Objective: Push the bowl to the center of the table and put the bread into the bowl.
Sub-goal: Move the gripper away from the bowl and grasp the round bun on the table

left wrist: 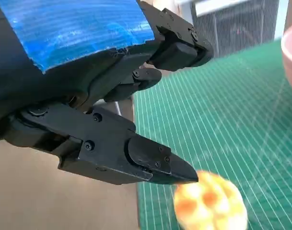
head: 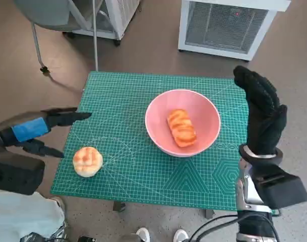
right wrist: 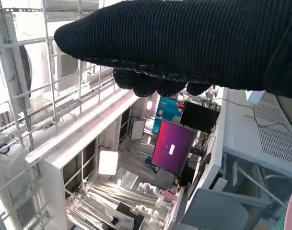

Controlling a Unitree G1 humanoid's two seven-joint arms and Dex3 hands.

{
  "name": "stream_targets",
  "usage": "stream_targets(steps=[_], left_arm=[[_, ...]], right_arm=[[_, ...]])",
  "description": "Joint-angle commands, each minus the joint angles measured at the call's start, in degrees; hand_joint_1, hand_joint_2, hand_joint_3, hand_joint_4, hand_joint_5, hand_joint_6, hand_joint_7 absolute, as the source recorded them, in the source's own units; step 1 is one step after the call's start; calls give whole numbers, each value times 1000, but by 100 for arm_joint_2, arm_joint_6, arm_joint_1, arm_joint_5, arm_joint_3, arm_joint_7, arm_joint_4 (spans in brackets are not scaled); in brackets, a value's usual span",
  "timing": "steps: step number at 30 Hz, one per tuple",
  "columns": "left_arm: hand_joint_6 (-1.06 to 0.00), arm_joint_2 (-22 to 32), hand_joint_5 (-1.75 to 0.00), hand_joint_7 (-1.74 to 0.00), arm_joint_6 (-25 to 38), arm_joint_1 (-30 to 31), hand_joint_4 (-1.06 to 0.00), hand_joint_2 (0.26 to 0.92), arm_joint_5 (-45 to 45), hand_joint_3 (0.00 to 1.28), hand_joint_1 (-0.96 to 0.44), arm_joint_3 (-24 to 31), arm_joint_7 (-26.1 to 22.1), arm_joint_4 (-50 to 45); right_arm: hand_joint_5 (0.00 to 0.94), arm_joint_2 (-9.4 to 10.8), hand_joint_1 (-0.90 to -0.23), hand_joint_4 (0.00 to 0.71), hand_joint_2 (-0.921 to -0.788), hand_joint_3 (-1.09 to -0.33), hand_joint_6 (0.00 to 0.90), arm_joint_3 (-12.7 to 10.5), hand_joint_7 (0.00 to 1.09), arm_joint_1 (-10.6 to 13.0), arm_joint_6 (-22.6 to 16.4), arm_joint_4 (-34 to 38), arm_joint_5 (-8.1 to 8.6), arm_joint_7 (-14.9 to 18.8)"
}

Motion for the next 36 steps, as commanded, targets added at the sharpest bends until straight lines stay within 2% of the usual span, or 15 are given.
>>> stream_targets(steps=[1,11,26,32,36], left_arm=[[-318,-174,-1,-24,97,192,-168,781,15,9,-84,-98,-12,-44],[-366,-498,0,-27,244,202,-143,792,482,9,-50,-573,16,285],[-378,-973,-4,-21,-150,-124,-147,785,1386,2,-76,-1365,581,1345],[-435,-1147,-21,-46,-122,-63,-192,789,1843,3,-50,-1692,886,1614],[-476,-1232,-51,-66,-46,-78,-285,826,2128,18,10,-1895,1085,1783]], right_arm=[[0,-35,-502,305,-921,-810,-1,-2,642,0,99,84,62,117],[0,-99,-503,305,-921,-811,-1,-49,642,29,109,48,65,185],[0,-141,-503,305,-921,-811,-1,-81,642,115,160,-74,75,172],[1,-148,-506,306,-921,-807,-1,-115,642,134,186,-111,104,171],[1,-132,-507,306,-921,-804,-1,-132,643,155,215,-145,119,170]])
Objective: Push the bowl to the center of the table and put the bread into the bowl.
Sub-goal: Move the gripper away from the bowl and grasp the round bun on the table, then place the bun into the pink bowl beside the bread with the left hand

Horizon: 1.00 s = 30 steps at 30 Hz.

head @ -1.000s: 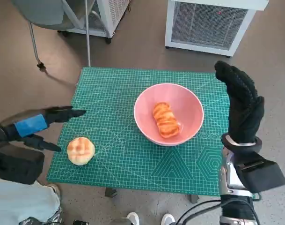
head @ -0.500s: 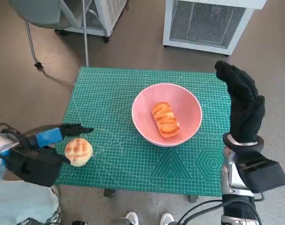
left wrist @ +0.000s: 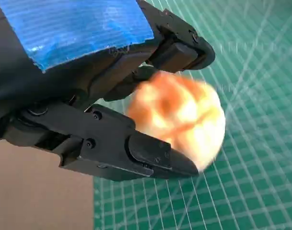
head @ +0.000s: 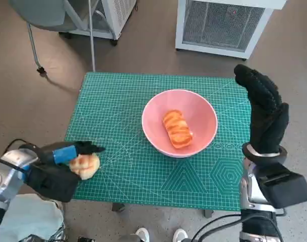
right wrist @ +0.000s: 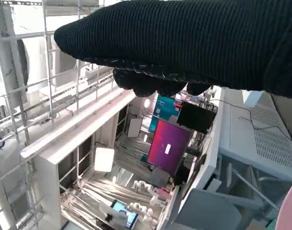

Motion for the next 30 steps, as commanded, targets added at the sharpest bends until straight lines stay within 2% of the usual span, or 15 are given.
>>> stream_targets(steps=[1,2,3,4,5,6,7,8,11,14,23,30], left_arm=[[-495,-181,-63,-77,84,37,-315,839,427,23,20,-343,189,286],[-520,-188,-65,-98,80,-10,-369,861,538,23,36,-403,274,344],[-569,-192,-97,-156,76,-44,-473,882,615,29,47,-447,337,386],[-573,-173,-105,-203,46,-91,-512,890,710,31,52,-494,430,417],[-558,-158,-330,-428,22,-126,-527,896,775,59,41,-528,500,442],[-514,-119,-680,-773,-29,-164,-526,905,822,118,27,-542,573,438],[-508,-96,-888,-958,-65,-198,-558,911,852,133,18,-556,624,441],[-504,-59,-1021,-1076,-132,-226,-579,914,827,142,12,-536,666,429],[-533,4,-1169,-1167,-304,-308,-634,918,693,126,4,-478,719,445],[-549,49,-1225,-1182,-466,-375,-653,920,385,119,2,-344,636,429],[-589,55,-1188,-1215,-675,-612,-662,920,-335,97,0,57,437,282],[-611,-71,-1212,-1238,-468,-1242,-596,921,-915,115,1,461,104,-118]], right_arm=[[1,1,-508,306,-921,-804,-1,-34,643,135,124,-31,83,36],[1,10,-508,306,-921,-803,-1,-34,643,141,135,-46,86,33],[1,16,-508,306,-921,-802,-1,-34,643,145,143,-58,88,31],[1,22,-509,306,-921,-802,-1,-33,643,151,151,-71,89,28],[1,26,-509,306,-921,-802,-1,-33,643,156,157,-80,88,26],[1,29,-509,306,-921,-801,-1,-34,643,159,160,-84,88,25],[1,28,-510,307,-921,-800,-1,-37,643,156,164,-79,90,27],[1,30,-510,307,-921,-799,-1,-40,643,154,166,-77,89,27],[1,33,-510,307,-921,-798,-1,-44,644,147,168,-69,78,21],[1,38,-510,307,-921,-797,-1,-48,644,138,164,-52,73,17],[1,52,-513,306,-921,-800,-1,-46,644,120,147,-6,85,42],[1,12,-519,306,-921,-798,-1,-65,644,112,139,12,118,83]])
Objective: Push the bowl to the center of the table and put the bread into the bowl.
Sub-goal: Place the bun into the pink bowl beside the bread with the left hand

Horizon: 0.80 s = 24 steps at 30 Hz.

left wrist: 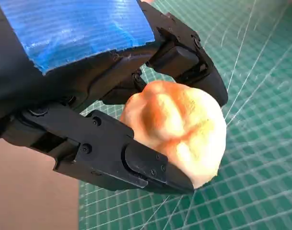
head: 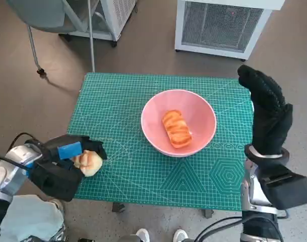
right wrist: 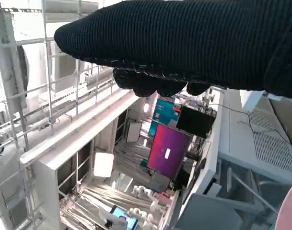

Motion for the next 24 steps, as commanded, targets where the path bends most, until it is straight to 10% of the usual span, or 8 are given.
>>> stream_targets(steps=[1,11,24], left_arm=[[-634,-73,-1222,-1211,204,-655,-589,921,-471,108,1,370,-235,-422],[-693,-768,-1231,-1144,546,-1947,-579,920,-655,87,2,548,-59,-596],[-695,-2400,-1182,-1175,-31,-3433,-592,920,74,80,0,-253,1290,833]], right_arm=[[1,-18,-519,307,-921,-797,-1,-30,644,62,66,98,116,88],[1,-55,-514,308,-921,-799,-1,-65,645,16,29,155,58,91],[1,30,-515,308,-921,-808,-1,11,647,18,-35,198,-161,9]])
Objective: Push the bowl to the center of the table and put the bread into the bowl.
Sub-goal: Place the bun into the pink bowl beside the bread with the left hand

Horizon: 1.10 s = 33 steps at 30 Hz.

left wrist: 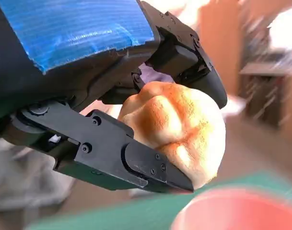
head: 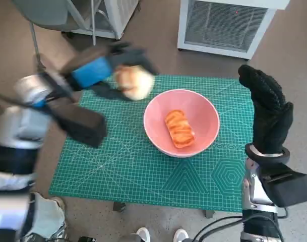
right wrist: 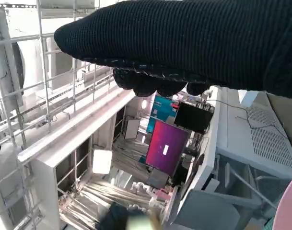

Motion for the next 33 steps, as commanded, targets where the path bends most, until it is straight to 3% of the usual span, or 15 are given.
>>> stream_targets(steps=[1,11,20,22,24,26,28,29,33], left_arm=[[-693,-517,-1171,-1191,-304,-414,-589,921,316,84,0,-387,436,759],[-655,-1356,-1135,-1219,-550,-1074,-639,920,958,79,0,-1232,806,2488],[-613,-1864,-1182,-1197,-361,-1175,-660,921,1219,86,0,-1688,749,3377],[-556,-1919,-1235,-1205,-276,-1135,-651,921,1187,118,0,-1713,641,3452],[-477,-1961,-1305,-924,-157,-1088,-591,921,1134,160,171,-1706,470,3487],[-402,-1974,-648,-532,-22,-1032,-411,857,1072,106,58,-1684,274,3464],[-366,-1965,-336,-353,155,-952,-332,834,1017,76,17,-1651,70,3356],[-352,-1952,-217,-284,241,-917,-299,823,996,64,0,-1639,-17,3278],[-328,-1854,-57,-185,346,-848,-228,803,947,40,-55,-1627,-131,3062]], right_arm=[[1,29,-514,308,-921,-811,-1,35,646,83,-1,41,-127,-60],[2,-16,-499,309,-921,-839,-1,42,632,189,93,-126,-251,-110],[2,-29,-511,310,-921,-842,-1,45,630,312,235,-379,-261,-122],[3,-25,-512,311,-921,-841,-1,48,630,326,269,-432,-275,-134],[3,-29,-512,312,-921,-841,-1,43,631,339,293,-472,-279,-139],[3,-24,-514,311,-921,-840,-1,40,629,341,307,-494,-283,-148],[4,-13,-513,312,-921,-839,-1,33,630,331,311,-500,-264,-154],[4,-8,-513,313,-921,-838,-1,30,631,328,312,-502,-251,-155],[5,11,-513,314,-921,-835,-1,29,633,297,306,-483,-253,-177]])
